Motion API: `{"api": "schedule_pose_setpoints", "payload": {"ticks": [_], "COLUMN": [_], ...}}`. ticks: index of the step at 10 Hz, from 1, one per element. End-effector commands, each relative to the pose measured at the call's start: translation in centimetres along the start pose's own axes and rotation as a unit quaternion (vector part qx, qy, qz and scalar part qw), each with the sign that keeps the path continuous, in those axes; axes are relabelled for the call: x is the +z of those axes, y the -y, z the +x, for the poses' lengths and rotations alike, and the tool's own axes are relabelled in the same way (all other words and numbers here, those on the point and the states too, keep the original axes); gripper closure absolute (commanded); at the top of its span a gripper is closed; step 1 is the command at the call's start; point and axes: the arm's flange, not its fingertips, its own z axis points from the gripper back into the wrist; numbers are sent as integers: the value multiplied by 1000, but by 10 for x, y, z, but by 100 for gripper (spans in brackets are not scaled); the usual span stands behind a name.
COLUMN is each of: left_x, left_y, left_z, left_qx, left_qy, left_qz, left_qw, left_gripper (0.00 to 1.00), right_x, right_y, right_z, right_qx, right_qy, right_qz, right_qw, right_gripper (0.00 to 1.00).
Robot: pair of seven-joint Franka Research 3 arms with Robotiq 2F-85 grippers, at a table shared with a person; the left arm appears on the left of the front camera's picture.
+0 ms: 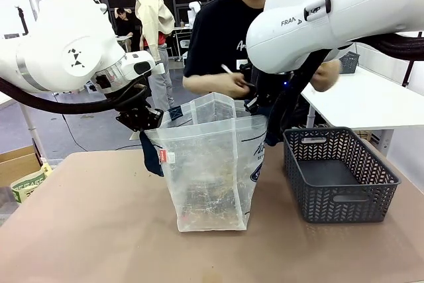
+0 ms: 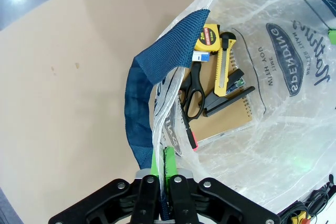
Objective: Transfer purchased items from the store into the shopping bag.
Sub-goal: Move the Reusable shopping bag to the right side of the table.
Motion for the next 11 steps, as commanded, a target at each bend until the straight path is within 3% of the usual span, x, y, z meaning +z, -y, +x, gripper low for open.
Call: {"api": "schedule_pose_setpoints", "payload": {"ticks": [1, 11], "left_x": [1, 1], "left_y": [-2, -2], "left_z": [0, 0], "left_qx": [2, 2], "left_qy": [1, 1], "left_qz": [0, 0], "left_qw": [1000, 1000], "left_gripper": [100, 100], "right_x": [1, 1], "right_y": [0, 0], "right_z": [0, 0], "right_qx": [-1, -1], "right_qy": [1, 1], "right_qz": [0, 0], "right_qw": [1000, 1000], "right_gripper": [100, 100]}}
